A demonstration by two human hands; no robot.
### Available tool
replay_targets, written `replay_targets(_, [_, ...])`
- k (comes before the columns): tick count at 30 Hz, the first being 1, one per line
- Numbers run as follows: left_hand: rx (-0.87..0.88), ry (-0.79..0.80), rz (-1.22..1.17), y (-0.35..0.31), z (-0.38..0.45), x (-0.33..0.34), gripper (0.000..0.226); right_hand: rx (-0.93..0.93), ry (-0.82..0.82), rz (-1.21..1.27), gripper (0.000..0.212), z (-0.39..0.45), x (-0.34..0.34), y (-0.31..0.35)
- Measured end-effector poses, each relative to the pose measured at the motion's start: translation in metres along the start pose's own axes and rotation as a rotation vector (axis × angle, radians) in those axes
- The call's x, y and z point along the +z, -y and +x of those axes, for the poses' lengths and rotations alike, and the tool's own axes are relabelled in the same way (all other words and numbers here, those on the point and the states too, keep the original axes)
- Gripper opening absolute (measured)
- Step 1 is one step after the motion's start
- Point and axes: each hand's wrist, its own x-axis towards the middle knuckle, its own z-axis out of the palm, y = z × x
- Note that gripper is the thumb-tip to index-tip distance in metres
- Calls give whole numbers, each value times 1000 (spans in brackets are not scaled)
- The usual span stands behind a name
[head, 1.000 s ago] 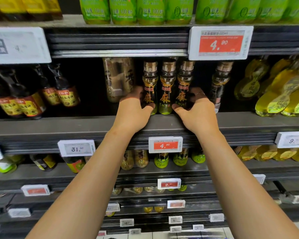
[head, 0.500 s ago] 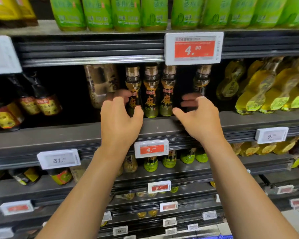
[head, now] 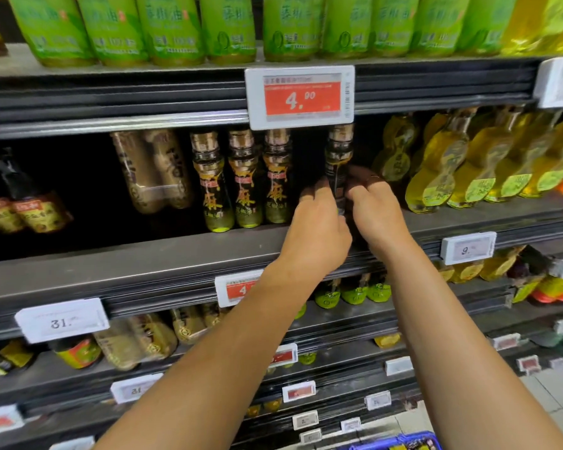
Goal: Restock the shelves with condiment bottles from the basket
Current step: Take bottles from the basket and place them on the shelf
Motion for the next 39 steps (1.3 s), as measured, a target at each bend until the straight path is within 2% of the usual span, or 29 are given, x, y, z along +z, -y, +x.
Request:
replay_targets(12, [-51, -47, -67, 12, 18, 10, 59, -65, -23, 144, 24, -1, -7, -13])
replay_targets(19, [-37, -44, -47, 14, 19, 8, 74, -116, 38, 226, 30, -3, -8, -9])
replay_targets(21, [-44, -52, -59, 16, 19, 9, 68, -111, 47, 254, 30, -3, -8, -10])
replay_targets(24, [-44, -81, -41, 17, 19, 11, 48, -116, 61, 274, 29, -2, -8, -10])
replay_targets(29, [10, -142, -58, 23, 6, 1, 52, -143, 87, 274, 31, -3, -8, -9])
replay_targets(32, [65, -210, -76, 34, -9, -18, 37, -147, 83, 227, 33, -1, -4, -8])
replay_targets(36, [99, -431, -49, 51, -31, -52, 9, -136, 85, 176, 31, 2, 2, -5])
replay_targets(39, [-46, -593, 21, 68, -34, -73, 18, -130, 114, 123, 30, 4, 6, -2])
